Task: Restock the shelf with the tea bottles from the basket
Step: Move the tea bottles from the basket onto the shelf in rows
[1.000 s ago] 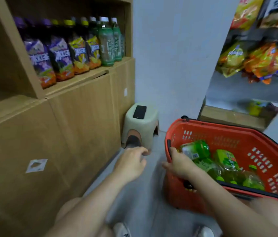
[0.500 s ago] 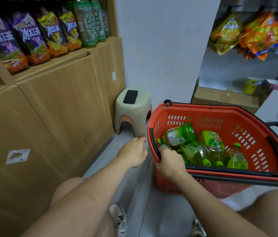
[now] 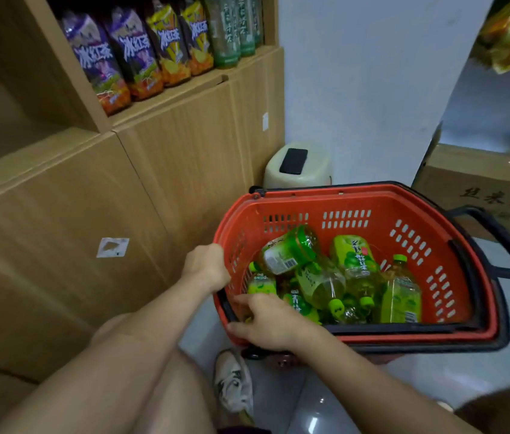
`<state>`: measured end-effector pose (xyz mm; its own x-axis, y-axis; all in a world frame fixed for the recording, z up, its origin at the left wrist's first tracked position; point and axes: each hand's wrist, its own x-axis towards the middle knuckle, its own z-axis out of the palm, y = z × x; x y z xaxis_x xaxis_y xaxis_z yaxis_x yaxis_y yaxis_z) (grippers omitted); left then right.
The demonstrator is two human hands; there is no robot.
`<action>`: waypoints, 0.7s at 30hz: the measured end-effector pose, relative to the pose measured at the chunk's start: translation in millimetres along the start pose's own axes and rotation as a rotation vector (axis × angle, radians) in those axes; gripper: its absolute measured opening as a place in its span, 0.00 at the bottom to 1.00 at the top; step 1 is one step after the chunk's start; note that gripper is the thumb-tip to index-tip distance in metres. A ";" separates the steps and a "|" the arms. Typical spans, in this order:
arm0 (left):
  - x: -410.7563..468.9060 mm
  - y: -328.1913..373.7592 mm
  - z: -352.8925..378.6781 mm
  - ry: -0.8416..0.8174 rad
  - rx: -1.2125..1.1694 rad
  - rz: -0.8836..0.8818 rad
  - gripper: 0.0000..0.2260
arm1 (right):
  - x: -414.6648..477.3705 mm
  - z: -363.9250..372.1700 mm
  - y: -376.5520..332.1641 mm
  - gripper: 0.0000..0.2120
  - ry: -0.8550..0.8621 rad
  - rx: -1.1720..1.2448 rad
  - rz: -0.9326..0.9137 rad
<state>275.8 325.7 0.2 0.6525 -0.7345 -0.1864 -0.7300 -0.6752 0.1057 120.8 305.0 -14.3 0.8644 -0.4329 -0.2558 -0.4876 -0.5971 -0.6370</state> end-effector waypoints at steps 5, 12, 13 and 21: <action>-3.8 -63.1 -4.2 -0.034 -0.076 -0.089 0.10 | 27.9 -38.0 18.4 0.31 0.026 -0.025 0.080; 6.2 -91.9 -18.3 -0.096 0.382 -0.084 0.13 | 58.4 -68.6 66.3 0.35 0.045 -0.063 0.238; 12.9 -86.7 -19.2 -0.062 0.410 -0.047 0.15 | 62.2 -69.5 72.0 0.36 0.047 -0.063 0.254; 79.8 14.2 43.7 -0.131 0.101 0.339 0.36 | 90.1 -62.7 109.6 0.33 0.184 0.066 0.397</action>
<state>308.6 260.5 -55.8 0.3432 -0.8961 -0.2814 -0.9207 -0.3802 0.0877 137.5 158.2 -61.5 0.5721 -0.7369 -0.3601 -0.7634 -0.3179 -0.5623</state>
